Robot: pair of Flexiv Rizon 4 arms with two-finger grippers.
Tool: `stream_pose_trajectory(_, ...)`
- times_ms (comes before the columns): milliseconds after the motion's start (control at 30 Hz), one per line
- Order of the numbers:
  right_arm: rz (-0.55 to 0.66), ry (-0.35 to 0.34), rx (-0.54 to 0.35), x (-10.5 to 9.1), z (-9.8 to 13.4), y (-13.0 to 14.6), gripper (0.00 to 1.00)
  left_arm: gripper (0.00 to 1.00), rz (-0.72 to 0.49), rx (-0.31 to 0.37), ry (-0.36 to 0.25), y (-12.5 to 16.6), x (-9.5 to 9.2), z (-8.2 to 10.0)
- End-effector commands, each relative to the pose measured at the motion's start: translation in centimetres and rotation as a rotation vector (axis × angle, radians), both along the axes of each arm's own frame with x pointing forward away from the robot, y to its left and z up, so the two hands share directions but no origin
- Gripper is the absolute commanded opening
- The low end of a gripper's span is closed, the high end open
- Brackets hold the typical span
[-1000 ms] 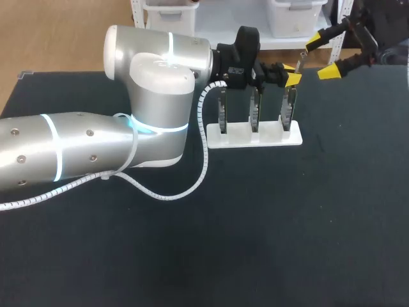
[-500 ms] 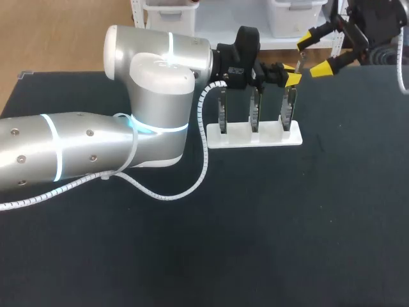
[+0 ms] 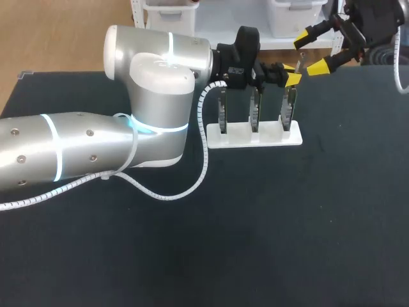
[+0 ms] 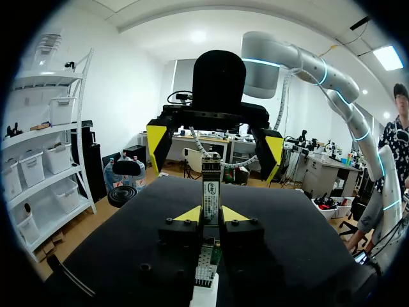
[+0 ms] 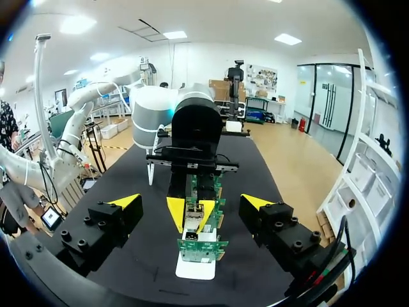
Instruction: Pick up the optical module with the left hand, and insert it into the network port with the right hand.
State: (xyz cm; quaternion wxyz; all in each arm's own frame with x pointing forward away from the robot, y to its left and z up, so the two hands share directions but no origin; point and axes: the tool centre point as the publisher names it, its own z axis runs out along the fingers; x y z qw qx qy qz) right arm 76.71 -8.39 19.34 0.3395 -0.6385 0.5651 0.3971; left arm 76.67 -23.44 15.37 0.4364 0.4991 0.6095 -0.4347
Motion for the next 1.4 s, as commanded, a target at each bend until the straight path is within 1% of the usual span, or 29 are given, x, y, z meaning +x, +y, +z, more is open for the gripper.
stream_pose_trajectory(33,-0.003,-0.002,-0.001,-0.25,0.03,0.11,1.00,0.00,-0.001,-0.001,-0.001,-0.08,0.11,-0.06)
stream_pose_trajectory(600,-0.013,0.000,-0.001,-0.32,0.02,-0.05,1.00,0.00,-0.001,-0.001,-0.001,-0.08,0.11,-0.06)
stream_pose_trajectory(633,-0.015,-0.001,0.001,-0.28,0.03,-0.09,0.59,0.00,-0.001,-0.001,-0.001,-0.08,0.11,-0.06)
stream_pose_trajectory(667,-0.016,-0.001,0.001,-0.24,0.05,-0.12,0.37,0.00,-0.001,-0.001,-0.001,-0.08,0.11,-0.06)
stream_pose_trajectory(700,-0.016,-0.002,0.002,-0.22,0.06,-0.14,0.00,0.00,-0.001,-0.001,-0.001,-0.08,0.11,-0.06)
stream_pose_trajectory(967,-0.030,-0.008,-0.003,-0.10,0.10,-0.28,0.00,0.00,-0.001,-0.001,-0.001,-0.08,0.11,-0.06)
stream_pose_trajectory(1400,-0.035,-0.002,-0.018,-0.52,0.05,-0.52,0.00,0.00,-0.001,-0.001,-0.001,-0.08,0.11,-0.06)
